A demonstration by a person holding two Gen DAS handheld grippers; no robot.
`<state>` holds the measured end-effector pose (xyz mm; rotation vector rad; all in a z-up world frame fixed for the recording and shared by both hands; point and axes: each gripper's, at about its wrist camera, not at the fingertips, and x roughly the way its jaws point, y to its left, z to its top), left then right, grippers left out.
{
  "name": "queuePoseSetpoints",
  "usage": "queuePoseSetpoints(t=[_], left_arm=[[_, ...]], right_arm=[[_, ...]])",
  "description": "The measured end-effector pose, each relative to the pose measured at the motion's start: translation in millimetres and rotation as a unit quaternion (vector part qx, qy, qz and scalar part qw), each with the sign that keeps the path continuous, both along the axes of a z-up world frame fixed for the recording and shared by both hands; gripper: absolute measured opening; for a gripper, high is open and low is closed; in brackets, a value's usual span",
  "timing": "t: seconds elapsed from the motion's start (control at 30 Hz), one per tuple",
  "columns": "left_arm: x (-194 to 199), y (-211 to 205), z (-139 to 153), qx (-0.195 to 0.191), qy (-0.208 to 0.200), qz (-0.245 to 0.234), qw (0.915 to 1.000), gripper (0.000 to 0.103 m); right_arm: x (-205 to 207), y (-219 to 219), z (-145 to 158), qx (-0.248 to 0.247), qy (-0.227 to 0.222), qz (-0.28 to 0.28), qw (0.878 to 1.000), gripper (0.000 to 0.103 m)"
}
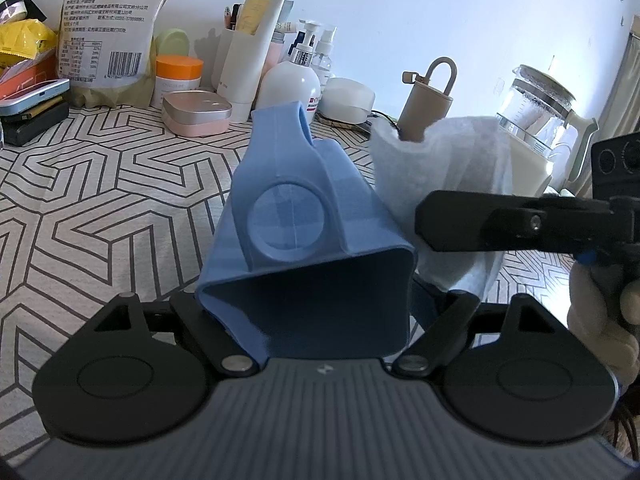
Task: Clean container
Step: 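Rub the wipe over the container's turned side wall with the right tool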
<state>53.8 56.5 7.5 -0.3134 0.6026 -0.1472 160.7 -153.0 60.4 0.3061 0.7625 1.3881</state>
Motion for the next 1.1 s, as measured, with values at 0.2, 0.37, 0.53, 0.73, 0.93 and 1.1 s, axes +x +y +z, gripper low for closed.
queuePoseSetpoints(t=[0.2,0.37,0.53,0.73,0.93,1.1], left_arm=[[-0.8,-2.1,0.3,0.003,-0.001,0.002,1.0000,0.082],[-1.5,-1.6,0.3,0.002,-0.002,0.006,1.0000,0.077],[-1.0,-3.6,0.5,0.007,-0.002,0.005,1.0000,0.077],[-0.8,-4.5,0.5,0.013,0.000,0.004,0.9999,0.077],[0.4,-7.4,1.6,0.021,0.002,0.003,0.9998,0.077],[1.0,-9.5,2.2,0.025,0.003,-0.002,0.9997,0.077]], right_arm=[[-3.6,0.4,2.9,0.008,-0.002,0.016,1.000,0.023],[-4.4,0.1,3.4,0.010,0.004,0.023,1.000,0.023],[2.6,-2.1,-0.2,0.005,0.014,0.004,1.000,0.023],[-1.2,0.1,2.1,0.008,0.001,0.002,1.000,0.023],[-10.8,3.0,6.5,0.021,-0.008,0.034,0.999,0.023],[-7.2,0.8,5.1,0.016,-0.005,0.024,1.000,0.017]])
